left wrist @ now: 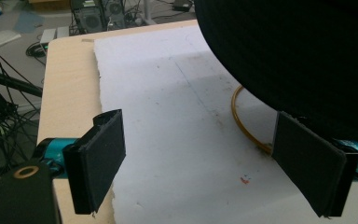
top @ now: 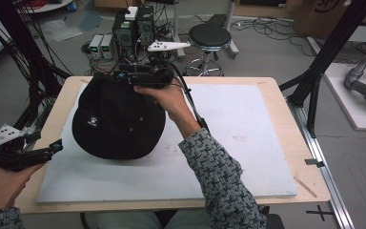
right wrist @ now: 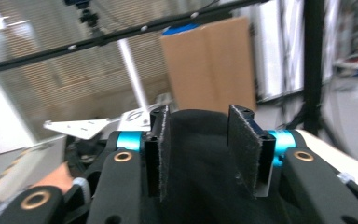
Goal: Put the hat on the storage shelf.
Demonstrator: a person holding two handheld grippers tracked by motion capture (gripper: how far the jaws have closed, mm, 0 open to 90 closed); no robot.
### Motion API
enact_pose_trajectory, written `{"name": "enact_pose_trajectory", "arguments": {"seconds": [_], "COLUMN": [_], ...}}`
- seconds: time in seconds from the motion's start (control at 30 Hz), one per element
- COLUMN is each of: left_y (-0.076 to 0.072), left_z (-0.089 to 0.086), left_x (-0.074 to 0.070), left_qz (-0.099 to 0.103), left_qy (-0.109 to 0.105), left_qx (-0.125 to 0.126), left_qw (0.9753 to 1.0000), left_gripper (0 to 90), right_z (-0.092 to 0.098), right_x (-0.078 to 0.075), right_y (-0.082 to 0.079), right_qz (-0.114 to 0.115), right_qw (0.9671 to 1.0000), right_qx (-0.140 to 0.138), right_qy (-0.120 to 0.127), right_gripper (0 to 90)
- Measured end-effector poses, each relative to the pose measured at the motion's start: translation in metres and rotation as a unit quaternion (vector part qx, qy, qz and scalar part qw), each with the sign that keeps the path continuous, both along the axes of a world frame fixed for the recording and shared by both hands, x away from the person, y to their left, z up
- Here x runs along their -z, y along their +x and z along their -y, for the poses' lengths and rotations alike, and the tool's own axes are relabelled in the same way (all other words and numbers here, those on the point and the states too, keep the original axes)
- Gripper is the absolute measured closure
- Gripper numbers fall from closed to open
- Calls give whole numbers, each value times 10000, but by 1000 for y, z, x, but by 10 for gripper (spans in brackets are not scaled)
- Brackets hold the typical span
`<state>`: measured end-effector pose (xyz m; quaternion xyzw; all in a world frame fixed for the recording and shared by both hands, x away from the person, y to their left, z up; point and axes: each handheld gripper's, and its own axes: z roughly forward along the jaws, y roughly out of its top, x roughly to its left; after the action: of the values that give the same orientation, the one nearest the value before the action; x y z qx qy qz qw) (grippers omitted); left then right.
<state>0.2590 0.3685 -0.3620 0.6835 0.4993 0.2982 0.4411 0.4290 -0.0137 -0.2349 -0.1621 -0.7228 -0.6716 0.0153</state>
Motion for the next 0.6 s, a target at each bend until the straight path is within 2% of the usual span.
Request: {"name": "enact_pose_trajectory", "arguments": {"seconds": [0.23, 0.3, 0.37, 0.47, 0.5, 0.53, 0.57, 0.6], "left_y": [1, 3, 4, 5, 5, 6, 6, 7], "left_z": [1, 2, 4, 4, 5, 5, 5, 6], "left_x": [0, 0, 0, 0, 0, 0, 0, 0], "left_qz": [-17, -18, -23, -22, -16, -18, -18, -16], "left_qy": [16, 18, 26, 34, 19, 28, 28, 17], "left_qx": [18, 39, 59, 74, 70, 85, 85, 79], "left_qw": [10000, 10000, 10000, 10000, 10000, 10000, 10000, 10000], "left_gripper": [178, 178, 178, 178, 178, 178, 177, 177], "right_z": [42, 54, 68, 84, 84, 96, 96, 107], "right_x": [12, 14, 15, 17, 17, 19, 19, 21], "right_y": [7, 8, 8, 7, 7, 5, 5, 3], "right_qz": [-211, -200, -210, -146, -146, -104, -104, -60], "right_qw": [9989, 9982, 9975, 9960, 9960, 9944, 9944, 9929], "right_qx": [403, 552, 668, 881, 881, 1043, 1043, 1183], "right_qy": [143, 82, 125, 17, 17, -97, -97, -137], "right_gripper": [549, 537, 518, 491, 491, 464, 464, 453]}}
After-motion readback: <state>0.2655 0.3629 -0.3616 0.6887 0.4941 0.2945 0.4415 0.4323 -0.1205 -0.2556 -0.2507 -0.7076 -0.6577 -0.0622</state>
